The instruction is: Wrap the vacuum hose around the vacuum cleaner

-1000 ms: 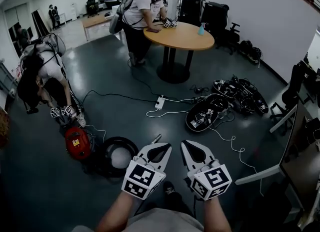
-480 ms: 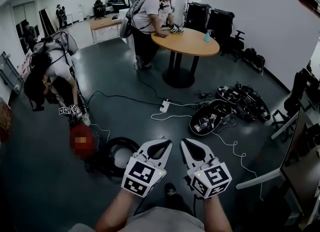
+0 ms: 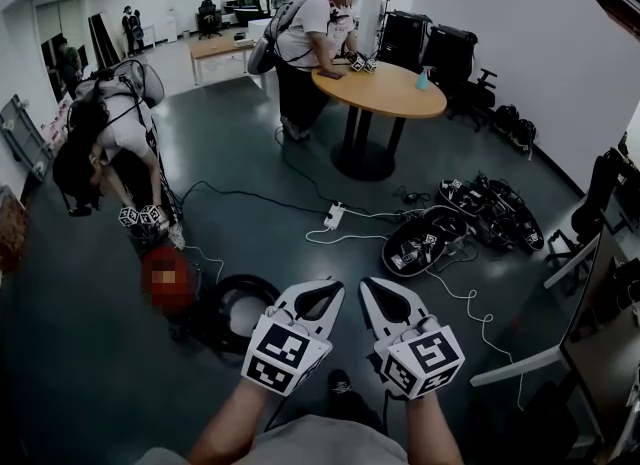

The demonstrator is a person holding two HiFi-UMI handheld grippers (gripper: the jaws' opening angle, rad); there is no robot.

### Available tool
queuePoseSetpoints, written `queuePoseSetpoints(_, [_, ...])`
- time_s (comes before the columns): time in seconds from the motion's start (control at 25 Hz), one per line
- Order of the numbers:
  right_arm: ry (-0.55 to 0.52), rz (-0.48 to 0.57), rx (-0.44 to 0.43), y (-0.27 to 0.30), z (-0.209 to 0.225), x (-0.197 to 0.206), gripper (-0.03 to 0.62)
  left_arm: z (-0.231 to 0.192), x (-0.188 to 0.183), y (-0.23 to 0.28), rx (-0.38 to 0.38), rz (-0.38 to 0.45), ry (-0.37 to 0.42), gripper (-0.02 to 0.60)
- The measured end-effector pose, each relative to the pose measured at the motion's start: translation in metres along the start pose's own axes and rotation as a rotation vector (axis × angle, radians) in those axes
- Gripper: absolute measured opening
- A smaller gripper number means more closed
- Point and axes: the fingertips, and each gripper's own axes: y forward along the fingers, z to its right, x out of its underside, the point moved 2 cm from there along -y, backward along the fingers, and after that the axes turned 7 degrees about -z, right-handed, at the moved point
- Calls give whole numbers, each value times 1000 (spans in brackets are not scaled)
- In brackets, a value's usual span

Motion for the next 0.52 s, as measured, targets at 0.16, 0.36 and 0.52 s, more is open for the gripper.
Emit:
queuePoseSetpoints(0.16, [-8,1,-17,1,-3,0,5,0,2,-2,-8,-3,-1,8])
queuePoseSetpoints(0.36, [0,2,-18,2,-1,1,5,0,3,0,-14,-8,-6,8])
queuePoseSetpoints(0.52, [-9,2,-21,4,0,-1,5,-2,0,-1,-18,-1,-4,8])
